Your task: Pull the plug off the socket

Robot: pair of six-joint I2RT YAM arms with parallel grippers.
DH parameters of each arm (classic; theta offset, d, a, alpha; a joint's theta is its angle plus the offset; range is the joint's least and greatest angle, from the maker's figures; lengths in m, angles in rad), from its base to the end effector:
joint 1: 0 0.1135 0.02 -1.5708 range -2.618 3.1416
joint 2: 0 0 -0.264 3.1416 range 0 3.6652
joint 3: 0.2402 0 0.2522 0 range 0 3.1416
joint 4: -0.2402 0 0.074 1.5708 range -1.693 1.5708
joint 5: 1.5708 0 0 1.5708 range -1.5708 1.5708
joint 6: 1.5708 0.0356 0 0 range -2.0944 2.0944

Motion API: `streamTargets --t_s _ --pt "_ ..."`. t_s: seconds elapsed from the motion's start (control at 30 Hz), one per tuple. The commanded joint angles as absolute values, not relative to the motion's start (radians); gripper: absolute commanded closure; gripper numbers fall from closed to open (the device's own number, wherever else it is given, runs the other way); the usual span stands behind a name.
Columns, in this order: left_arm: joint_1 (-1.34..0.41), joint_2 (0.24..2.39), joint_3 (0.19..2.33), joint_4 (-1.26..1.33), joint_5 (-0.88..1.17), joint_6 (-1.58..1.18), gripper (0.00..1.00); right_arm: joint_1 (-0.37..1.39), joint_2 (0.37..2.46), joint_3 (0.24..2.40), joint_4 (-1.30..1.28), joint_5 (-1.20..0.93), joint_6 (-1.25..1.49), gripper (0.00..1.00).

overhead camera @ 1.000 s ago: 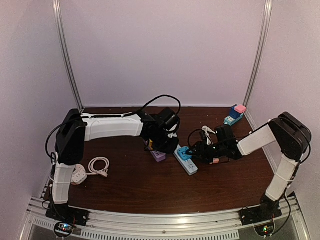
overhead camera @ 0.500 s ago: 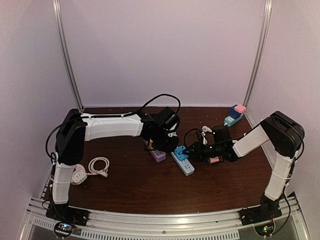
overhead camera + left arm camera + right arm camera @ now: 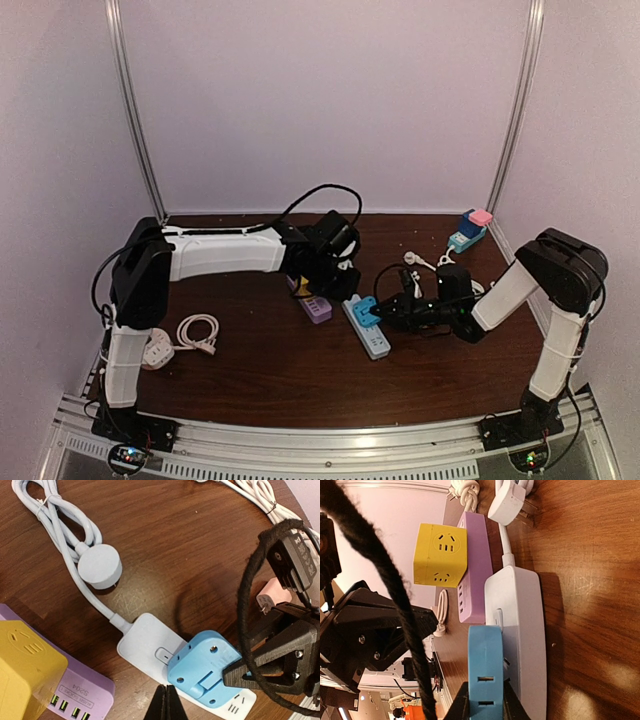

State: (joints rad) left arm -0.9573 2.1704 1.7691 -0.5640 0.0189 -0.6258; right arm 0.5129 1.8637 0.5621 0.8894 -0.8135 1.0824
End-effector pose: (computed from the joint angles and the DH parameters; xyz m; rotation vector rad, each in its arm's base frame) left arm 0.2760 -0.3931 0.2009 0.4473 2.6259 -0.6096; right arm 0.2569 0.1744 0.1066 0.0236 2.3410 1.7329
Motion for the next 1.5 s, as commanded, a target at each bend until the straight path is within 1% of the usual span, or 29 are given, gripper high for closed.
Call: streamTargets --t_s 0.0,0.13,0.4,0.67,0.8,0.93,1.13,1.47 --pt "-0.952 2.2 1.765 -0.502 0.041 -0.604 1.0 0.516 1.877 0.512 0.957 -0.851 1.127 0.98" --pt "-0.954 2.226 1.776 -0.496 0.046 -0.6 1.0 0.517 1.88 0.493 0.978 -0.854 1.135 1.0" --pt "-0.959 2.288 1.795 -0.495 0.051 -0.596 1.0 0.517 1.89 0.482 0.993 -0.853 1.137 1.0" --pt "-0.961 2.299 1.755 -0.52 0.051 -0.63 1.0 0.515 1.886 0.481 1.021 -0.844 1.169 1.0" --pt "-0.963 2.294 1.729 -0.544 0.043 -0.622 1.0 0.513 1.912 0.49 1.14 -0.865 1.265 1.0" --pt "-0.964 2.283 1.694 -0.546 0.038 -0.618 1.0 0.509 1.957 0.496 1.327 -0.887 1.414 1.0" --pt "-0.97 2.281 1.675 -0.545 0.03 -0.613 1.0 0.508 2.015 0.497 1.497 -0.889 1.523 1.0" --pt "-0.973 2.281 1.651 -0.545 0.022 -0.622 1.0 0.497 2.083 0.482 1.686 -0.866 1.65 1.0"
